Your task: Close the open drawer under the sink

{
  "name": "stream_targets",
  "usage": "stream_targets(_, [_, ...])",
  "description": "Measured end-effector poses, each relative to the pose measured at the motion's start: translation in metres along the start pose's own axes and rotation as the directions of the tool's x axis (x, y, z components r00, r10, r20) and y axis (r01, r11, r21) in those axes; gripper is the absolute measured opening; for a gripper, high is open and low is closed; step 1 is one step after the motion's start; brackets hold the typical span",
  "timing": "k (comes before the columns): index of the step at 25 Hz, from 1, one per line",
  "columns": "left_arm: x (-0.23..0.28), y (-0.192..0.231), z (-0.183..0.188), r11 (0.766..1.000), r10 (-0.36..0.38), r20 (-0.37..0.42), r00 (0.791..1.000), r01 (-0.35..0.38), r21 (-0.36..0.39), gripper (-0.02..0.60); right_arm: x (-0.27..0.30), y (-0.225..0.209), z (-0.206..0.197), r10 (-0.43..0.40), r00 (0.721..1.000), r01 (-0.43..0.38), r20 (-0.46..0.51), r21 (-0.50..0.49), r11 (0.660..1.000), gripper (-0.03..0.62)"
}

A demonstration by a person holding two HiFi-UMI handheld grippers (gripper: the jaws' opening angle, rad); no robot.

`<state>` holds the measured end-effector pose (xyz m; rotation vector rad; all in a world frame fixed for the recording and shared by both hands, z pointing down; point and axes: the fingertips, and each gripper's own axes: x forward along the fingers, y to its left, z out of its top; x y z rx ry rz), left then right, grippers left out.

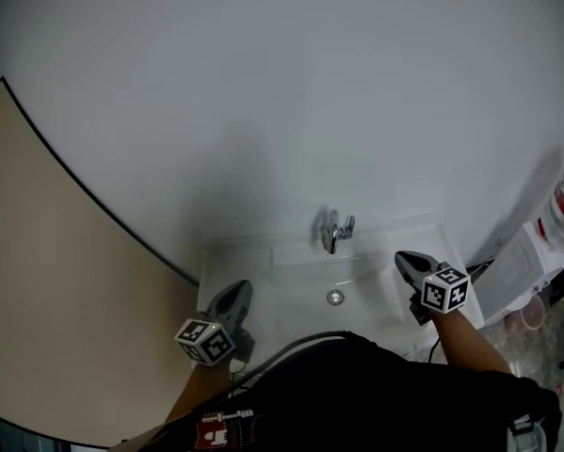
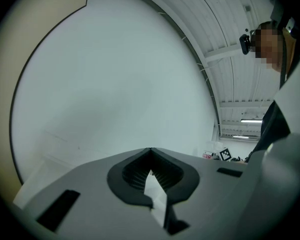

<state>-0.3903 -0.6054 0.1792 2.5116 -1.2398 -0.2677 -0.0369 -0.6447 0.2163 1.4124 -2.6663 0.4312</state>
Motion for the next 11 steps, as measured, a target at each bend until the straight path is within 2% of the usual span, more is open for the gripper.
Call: stream_targets(11, [0.012, -0.005, -0.004, 1.000, -0.024, -0.035, 0.999, 0.024, 0.001, 0.000, -0.003, -0.004, -0.007, 0.002, 1.000, -0.002, -0.023, 0.002, 1.000, -0.002])
